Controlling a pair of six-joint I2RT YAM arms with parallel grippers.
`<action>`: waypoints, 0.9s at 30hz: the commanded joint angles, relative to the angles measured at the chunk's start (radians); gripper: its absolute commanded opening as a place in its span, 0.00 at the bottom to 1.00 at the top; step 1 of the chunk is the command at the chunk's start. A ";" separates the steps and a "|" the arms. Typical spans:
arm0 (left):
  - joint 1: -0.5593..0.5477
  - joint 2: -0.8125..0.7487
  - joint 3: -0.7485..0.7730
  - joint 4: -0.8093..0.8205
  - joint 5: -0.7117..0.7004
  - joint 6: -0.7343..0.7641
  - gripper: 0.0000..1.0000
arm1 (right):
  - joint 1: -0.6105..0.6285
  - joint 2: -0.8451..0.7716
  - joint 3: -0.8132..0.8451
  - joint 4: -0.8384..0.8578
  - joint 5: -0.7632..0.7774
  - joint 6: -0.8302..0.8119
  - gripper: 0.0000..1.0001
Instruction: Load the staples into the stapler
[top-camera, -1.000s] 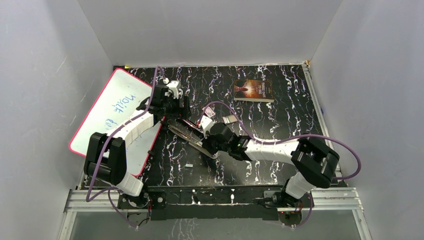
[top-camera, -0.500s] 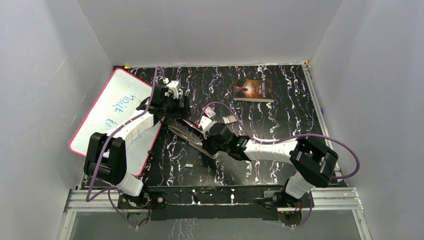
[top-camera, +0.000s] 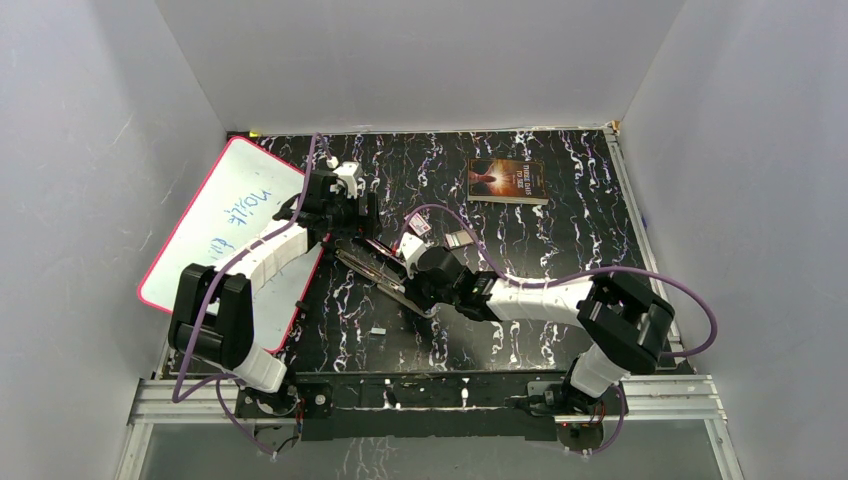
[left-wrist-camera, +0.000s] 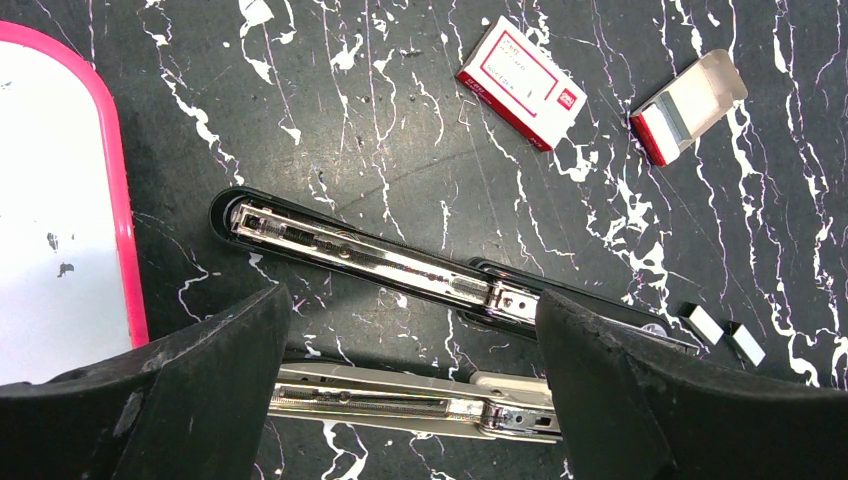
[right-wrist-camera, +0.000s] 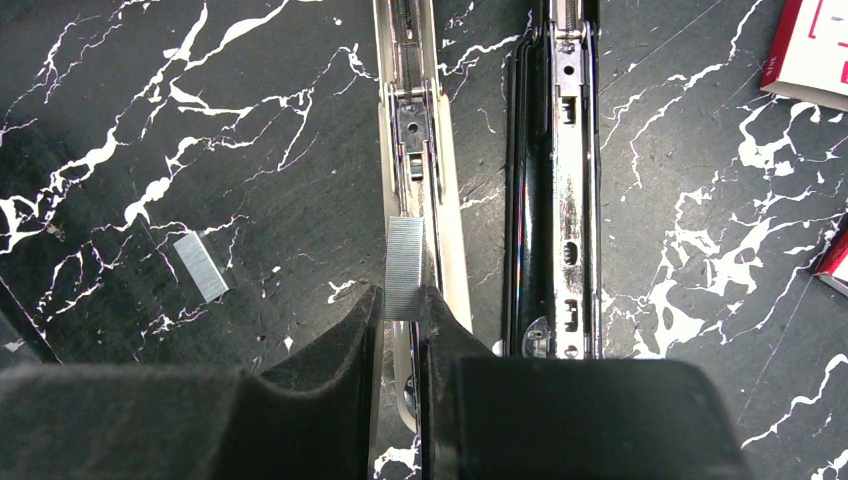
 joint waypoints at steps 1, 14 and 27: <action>0.003 0.003 0.027 -0.019 0.006 0.014 0.91 | 0.005 0.011 0.042 0.022 0.004 0.010 0.00; 0.003 0.002 0.029 -0.022 0.003 0.017 0.91 | 0.004 0.021 0.044 0.012 0.007 0.013 0.00; 0.003 0.004 0.028 -0.022 0.005 0.017 0.91 | 0.005 0.030 0.048 -0.014 0.018 0.020 0.00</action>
